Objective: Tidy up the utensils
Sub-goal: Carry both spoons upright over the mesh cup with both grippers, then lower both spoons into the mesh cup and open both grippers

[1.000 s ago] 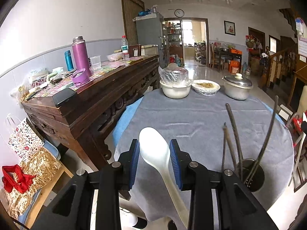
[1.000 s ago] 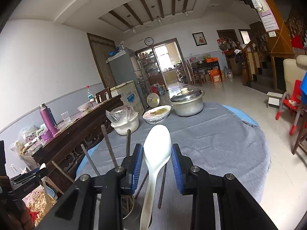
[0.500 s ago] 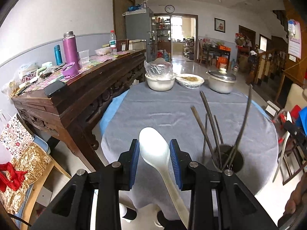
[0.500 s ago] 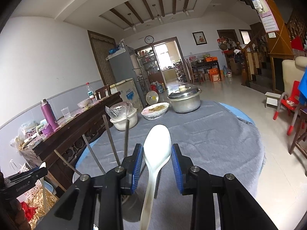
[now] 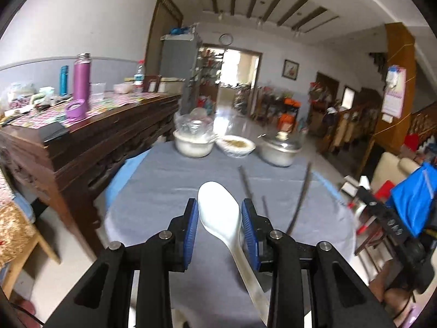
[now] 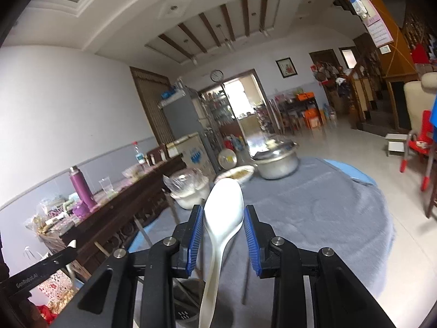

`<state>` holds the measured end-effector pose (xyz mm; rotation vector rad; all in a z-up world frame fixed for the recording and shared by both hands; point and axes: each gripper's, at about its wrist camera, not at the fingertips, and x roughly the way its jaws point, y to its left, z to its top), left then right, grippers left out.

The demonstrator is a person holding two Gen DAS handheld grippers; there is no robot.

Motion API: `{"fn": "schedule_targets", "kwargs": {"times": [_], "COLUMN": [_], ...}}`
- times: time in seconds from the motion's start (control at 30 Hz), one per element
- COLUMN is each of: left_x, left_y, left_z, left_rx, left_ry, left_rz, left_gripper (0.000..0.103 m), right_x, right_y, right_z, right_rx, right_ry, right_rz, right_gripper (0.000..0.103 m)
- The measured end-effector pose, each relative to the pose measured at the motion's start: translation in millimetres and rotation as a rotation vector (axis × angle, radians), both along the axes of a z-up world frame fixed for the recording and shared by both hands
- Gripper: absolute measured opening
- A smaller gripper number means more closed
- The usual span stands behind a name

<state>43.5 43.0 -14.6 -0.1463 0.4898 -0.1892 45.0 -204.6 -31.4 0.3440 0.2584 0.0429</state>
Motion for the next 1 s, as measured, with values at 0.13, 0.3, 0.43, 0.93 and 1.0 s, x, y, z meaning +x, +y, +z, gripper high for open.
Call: {"fn": "schedule_targets", "kwargs": {"times": [0.13, 0.3, 0.43, 0.93, 1.0], "left_x": [11, 23, 27, 73, 72], "left_y": [-7, -18, -29, -68, -71], "left_z": [-3, -5, -8, -38, -43], "left_rx": [-0.044, -0.036, 0.003, 0.105, 0.126], "left_ry": [-0.024, -0.06, -0.095, -0.083, -0.089], "left_rz": [-0.029, -0.025, -0.018, 0.037, 0.045], "left_gripper": [0.034, 0.034, 0.034, 0.034, 0.034], "right_x": [12, 28, 35, 56, 55], "right_y": [10, 17, 20, 17, 17], "right_z": [-7, -22, -30, -51, -52], "right_rx": [0.033, 0.05, 0.038, 0.022, 0.009], "right_ry": [-0.019, 0.013, 0.027, 0.055, 0.052], "right_rz": [0.009, 0.003, -0.006, -0.068, -0.07], "right_gripper": [0.033, 0.033, 0.033, 0.033, 0.033]}}
